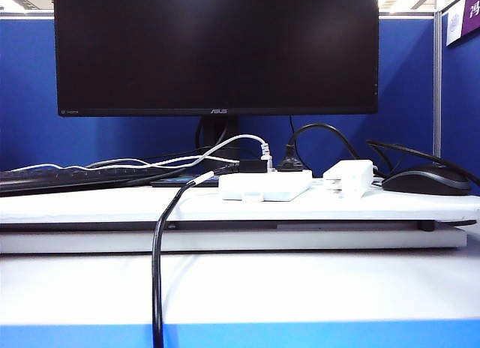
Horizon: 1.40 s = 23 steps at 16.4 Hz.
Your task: Unplug the white charger from the socket, then place it next to the socket.
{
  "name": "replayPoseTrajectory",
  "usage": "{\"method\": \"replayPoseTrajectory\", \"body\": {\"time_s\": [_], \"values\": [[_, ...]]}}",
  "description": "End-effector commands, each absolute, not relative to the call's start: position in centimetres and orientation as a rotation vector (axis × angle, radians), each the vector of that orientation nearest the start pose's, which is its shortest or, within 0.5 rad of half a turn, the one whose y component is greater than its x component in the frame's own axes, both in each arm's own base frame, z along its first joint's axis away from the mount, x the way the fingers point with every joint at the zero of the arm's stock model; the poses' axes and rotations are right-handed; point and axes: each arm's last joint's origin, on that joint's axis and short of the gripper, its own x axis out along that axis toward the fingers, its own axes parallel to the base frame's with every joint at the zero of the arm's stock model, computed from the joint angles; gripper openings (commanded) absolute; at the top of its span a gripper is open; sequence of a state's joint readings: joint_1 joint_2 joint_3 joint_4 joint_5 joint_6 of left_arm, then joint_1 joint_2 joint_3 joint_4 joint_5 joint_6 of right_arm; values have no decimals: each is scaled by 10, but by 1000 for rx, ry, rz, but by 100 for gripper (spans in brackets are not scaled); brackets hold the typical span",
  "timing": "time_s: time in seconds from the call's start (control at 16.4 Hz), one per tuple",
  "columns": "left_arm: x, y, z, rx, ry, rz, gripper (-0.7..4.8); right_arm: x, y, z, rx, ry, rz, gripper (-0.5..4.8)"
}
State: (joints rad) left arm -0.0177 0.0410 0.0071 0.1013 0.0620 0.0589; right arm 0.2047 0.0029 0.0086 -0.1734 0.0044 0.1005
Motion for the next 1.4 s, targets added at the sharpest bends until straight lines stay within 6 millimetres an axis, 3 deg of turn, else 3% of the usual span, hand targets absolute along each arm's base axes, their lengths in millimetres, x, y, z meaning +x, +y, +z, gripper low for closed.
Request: {"method": "replayPoseTrajectory", "body": {"time_s": [0.06,0.55,0.79,1.4], "values": [[97,-1,177,68,-125,-48,-2,94,19,149,84,173,189,-6],[97,-1,175,67,-101,-54,-2,94,20,149,84,174,196,-6],[96,-1,149,57,173,-58,-2,94,20,148,83,180,196,-6],[96,-1,150,57,162,-60,-2,95,20,148,83,183,196,-6]]}}
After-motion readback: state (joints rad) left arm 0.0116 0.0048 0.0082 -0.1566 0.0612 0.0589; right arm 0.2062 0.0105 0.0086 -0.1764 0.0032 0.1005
